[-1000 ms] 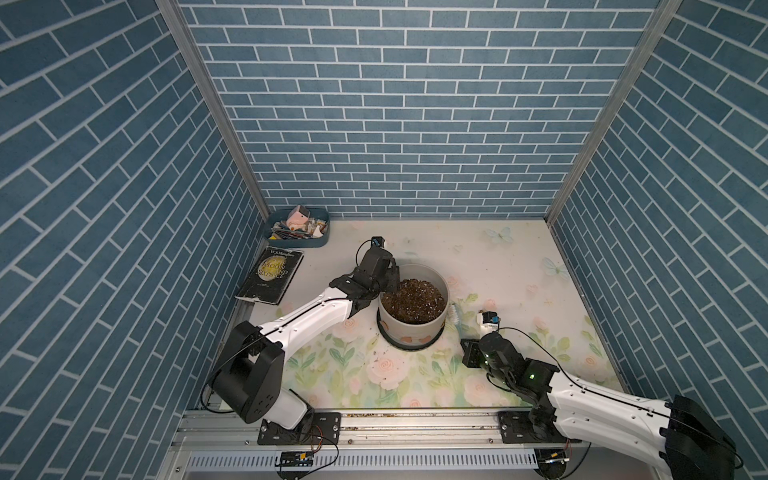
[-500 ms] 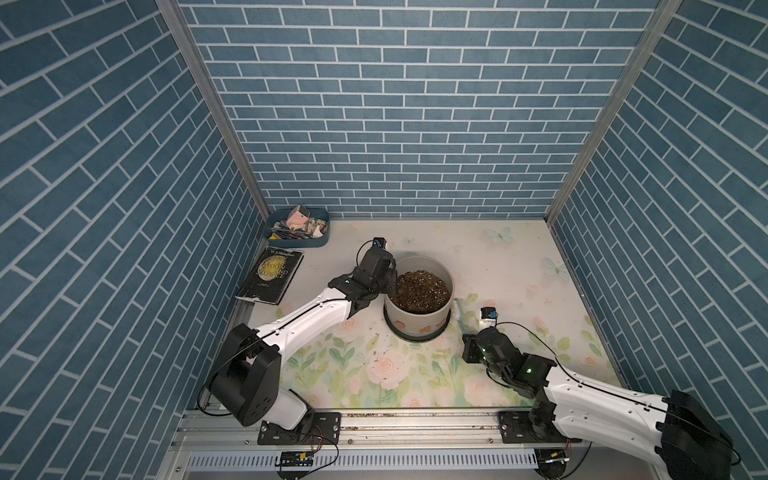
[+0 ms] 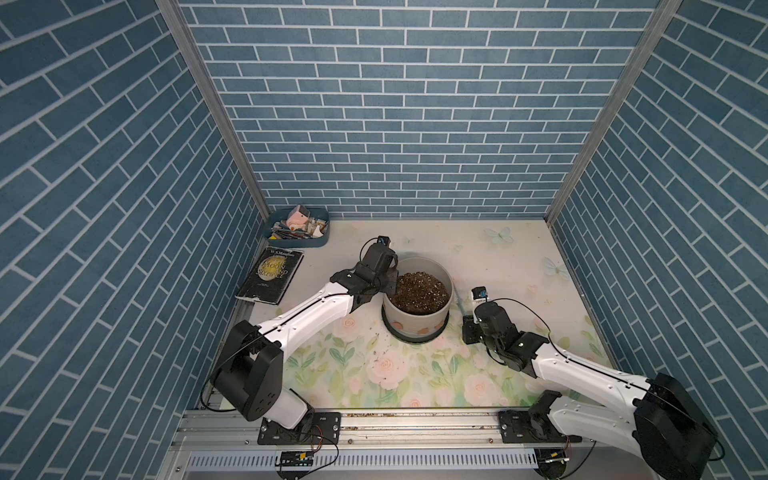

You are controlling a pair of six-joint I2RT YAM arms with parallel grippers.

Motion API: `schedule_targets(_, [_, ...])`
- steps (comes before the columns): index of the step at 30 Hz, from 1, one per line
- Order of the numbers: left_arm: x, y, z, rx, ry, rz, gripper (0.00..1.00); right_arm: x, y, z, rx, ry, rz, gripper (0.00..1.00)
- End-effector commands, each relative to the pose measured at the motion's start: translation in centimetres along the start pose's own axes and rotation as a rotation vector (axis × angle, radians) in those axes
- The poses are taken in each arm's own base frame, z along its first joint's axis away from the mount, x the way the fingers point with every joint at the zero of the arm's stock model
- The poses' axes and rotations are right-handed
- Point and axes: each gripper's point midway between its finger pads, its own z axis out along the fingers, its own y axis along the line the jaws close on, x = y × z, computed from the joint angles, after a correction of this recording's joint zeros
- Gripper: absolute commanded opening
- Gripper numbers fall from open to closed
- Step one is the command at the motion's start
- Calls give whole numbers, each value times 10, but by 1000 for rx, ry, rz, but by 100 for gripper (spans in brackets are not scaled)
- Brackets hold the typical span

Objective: Scrub the dried mud off the ceramic pot
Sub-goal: Brush off the soil from the pot.

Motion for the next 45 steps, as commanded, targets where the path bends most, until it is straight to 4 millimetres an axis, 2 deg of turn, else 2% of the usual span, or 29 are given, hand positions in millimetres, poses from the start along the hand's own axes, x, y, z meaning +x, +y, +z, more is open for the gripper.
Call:
schedule_targets(1, [-22, -7, -3, 22, -51, -5, 0, -21, 7, -2, -24, -40, -100, 0])
schedule_targets(4, [-23, -5, -3, 11, -52, -2, 0, -20, 10, -2, -36, -23, -110, 0])
schedule_targets(10, [-24, -3, -1, -1, -55, -2, 0, 1, 8, -5, -44, 31, -89, 0])
schedule_targets(21, [-22, -1, 3, -14, -49, -4, 0, 43, 21, -31, -70, 80, -61, 0])
schedule_targets(23, [-23, -1, 2, -15, -53, -3, 0, 49, 18, -35, -56, 92, -40, 0])
schedule_targets(28, [-23, 2, 0, -28, -56, -6, 0, 64, -5, -45, 47, 142, 59, 0])
schedule_targets(33, [-21, 6, -1, -46, -56, -20, 0, 67, -11, -53, 78, 158, 115, 0])
schedule_targets(38, [-17, 8, -3, -54, -51, -38, 0, 72, -25, -52, 228, 218, 95, 0])
schedule_targets(42, [-13, 13, -10, -61, -56, -52, 0, 58, -22, -54, 257, 196, 75, 0])
schedule_targets(45, [-12, 11, -17, -42, -65, -73, 0, 42, -8, -58, 198, 137, 92, 0])
